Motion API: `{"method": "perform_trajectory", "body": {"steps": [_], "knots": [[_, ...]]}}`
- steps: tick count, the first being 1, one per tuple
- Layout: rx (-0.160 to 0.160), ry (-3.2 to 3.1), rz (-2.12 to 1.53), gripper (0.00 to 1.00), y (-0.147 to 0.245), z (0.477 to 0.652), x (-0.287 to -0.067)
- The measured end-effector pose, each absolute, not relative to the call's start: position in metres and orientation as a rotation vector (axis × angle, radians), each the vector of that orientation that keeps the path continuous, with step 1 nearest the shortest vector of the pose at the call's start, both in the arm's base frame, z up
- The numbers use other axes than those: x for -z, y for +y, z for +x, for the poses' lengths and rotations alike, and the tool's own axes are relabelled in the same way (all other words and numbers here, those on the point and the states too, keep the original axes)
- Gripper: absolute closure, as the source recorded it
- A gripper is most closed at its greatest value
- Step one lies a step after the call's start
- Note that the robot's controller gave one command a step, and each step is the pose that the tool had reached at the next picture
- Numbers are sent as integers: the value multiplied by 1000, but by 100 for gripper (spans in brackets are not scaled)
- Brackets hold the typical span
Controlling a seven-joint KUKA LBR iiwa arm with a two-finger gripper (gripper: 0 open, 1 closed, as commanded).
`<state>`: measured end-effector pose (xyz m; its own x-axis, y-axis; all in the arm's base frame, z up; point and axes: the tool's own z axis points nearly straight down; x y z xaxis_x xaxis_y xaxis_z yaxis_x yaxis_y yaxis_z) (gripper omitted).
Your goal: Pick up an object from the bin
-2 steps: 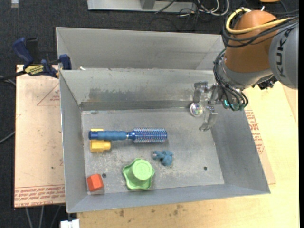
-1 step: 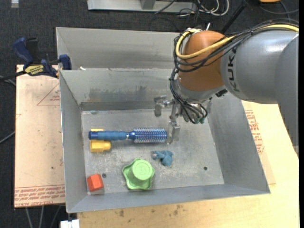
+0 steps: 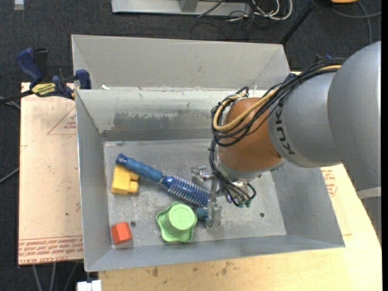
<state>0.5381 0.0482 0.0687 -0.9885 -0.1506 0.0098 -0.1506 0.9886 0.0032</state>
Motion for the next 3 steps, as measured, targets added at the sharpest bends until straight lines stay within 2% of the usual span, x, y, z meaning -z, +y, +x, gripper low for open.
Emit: {"method": "perform_trajectory", "body": {"steps": [1, 2, 3], "knots": [[1, -3132, 236, 100, 47, 542, -72], [0, -3142, 253, 100, 39, 559, -154], [0, -3151, 143, 100, 10, 560, -257]]}}
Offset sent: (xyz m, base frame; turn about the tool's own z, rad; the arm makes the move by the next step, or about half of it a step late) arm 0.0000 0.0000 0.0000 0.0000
